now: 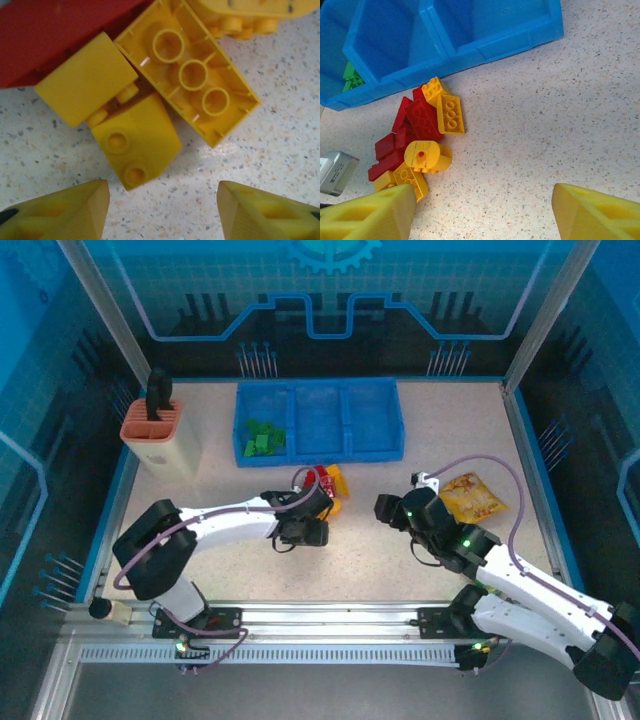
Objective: Sort the legos into containers by color
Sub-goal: Pick up the lego from the center of the table.
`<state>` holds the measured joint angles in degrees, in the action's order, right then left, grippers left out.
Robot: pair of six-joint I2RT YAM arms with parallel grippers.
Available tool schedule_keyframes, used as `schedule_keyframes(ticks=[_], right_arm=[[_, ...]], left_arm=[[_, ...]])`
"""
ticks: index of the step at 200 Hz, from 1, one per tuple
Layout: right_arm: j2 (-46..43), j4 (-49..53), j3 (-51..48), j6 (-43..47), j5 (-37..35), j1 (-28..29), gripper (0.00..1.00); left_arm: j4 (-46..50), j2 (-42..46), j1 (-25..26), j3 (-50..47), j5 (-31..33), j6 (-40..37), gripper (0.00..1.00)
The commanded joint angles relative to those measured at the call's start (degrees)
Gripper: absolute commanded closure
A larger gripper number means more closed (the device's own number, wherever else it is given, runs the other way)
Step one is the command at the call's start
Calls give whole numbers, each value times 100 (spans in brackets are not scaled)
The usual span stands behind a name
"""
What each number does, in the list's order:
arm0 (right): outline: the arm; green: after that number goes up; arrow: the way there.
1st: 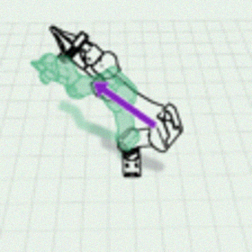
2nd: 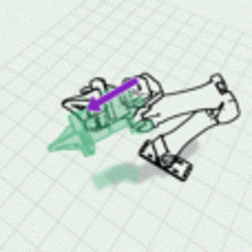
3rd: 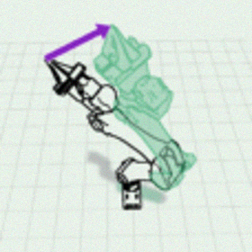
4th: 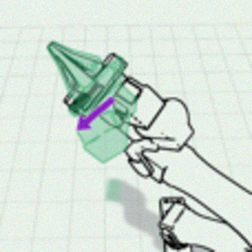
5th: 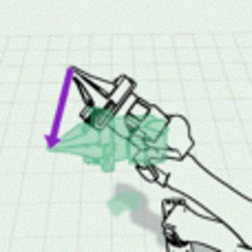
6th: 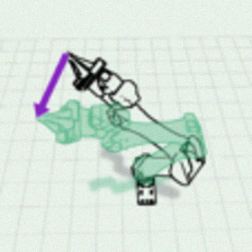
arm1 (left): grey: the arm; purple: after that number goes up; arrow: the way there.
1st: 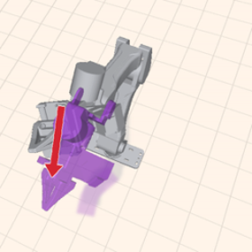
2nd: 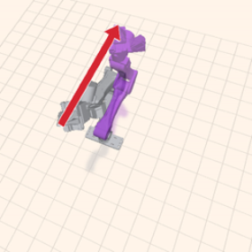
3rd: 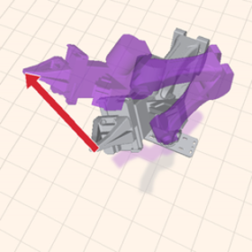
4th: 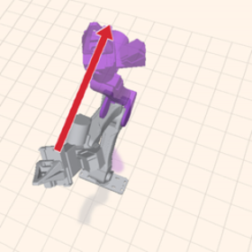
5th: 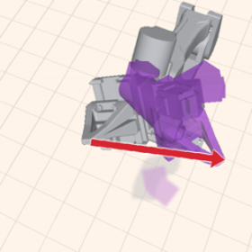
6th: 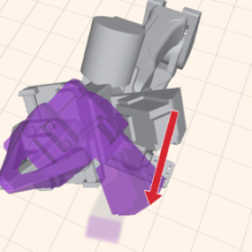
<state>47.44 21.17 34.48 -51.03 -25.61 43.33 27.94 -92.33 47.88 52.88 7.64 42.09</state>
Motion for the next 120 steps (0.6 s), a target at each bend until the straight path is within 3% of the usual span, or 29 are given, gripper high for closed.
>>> schedule_keyframes(ticks=[1,64,120], right_arm=[[-120,53,-76,-112,-234,-71,27],[-139,-25,-170,-168,-238,-97,27],[-138,-8,-207,-222,-201,-97,27]], left_arm=[[66,-139,-159,171,106,-14,43],[-8,-413,-367,228,63,-183,55],[159,-503,-369,407,153,-241,74]])
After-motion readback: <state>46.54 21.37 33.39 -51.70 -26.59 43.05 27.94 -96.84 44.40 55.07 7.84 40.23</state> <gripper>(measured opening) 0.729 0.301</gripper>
